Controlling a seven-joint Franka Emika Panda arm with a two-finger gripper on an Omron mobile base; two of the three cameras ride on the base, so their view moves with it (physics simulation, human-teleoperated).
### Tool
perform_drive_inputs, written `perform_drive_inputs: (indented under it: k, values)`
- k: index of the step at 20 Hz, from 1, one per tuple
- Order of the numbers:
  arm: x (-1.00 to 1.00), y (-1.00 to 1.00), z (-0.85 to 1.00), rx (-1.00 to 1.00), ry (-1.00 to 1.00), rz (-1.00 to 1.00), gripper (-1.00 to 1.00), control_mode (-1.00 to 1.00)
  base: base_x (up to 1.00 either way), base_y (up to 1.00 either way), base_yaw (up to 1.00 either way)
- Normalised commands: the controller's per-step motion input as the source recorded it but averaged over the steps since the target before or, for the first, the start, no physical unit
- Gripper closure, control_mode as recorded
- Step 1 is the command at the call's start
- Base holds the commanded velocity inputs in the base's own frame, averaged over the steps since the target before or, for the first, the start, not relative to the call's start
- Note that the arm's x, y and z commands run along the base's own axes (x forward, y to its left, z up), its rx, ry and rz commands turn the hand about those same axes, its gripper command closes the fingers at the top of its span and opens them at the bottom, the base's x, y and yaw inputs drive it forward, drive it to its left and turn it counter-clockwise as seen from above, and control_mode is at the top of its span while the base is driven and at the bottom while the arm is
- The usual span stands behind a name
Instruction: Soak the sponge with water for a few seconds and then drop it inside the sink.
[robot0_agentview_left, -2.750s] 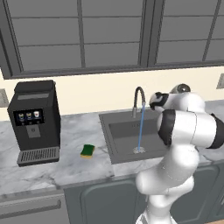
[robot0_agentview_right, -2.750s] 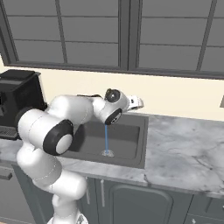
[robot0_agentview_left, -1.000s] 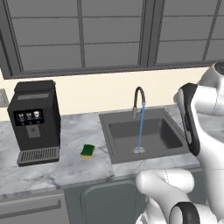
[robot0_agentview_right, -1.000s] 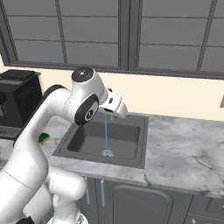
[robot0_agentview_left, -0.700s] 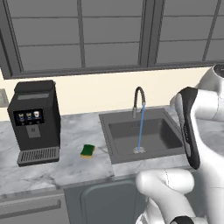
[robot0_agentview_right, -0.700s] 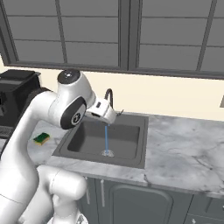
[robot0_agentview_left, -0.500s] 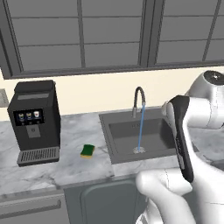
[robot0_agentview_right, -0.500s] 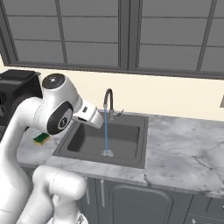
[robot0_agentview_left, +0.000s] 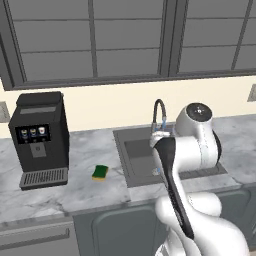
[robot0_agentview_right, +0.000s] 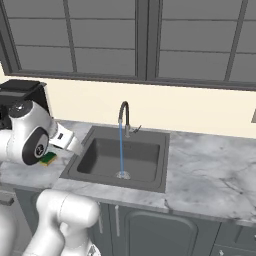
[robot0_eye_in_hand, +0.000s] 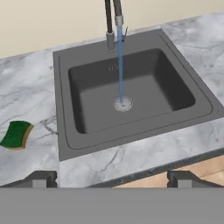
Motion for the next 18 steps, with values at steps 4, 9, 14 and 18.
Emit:
perform_drive_inputs:
  k: [4, 9, 14, 18]
  values:
    - [0.30, 0.88, -0.19, 0.05, 0.00, 0.00, -1.00, -1.00, 0.00, 0.00, 0.00]
    - [0.44, 0.66, -0.10, 0.15, 0.03, 0.00, -1.00, -1.00, 0.00, 0.00, 0.00]
    - [0.54, 0.12, 0.00, 0.25, 0.17, -0.01, -1.00, -1.00, 0.00, 0.00, 0.00]
    - [0.27, 0.00, 0.00, 0.27, 0.28, 0.00, -1.00, -1.00, 0.00, 0.00, 0.00]
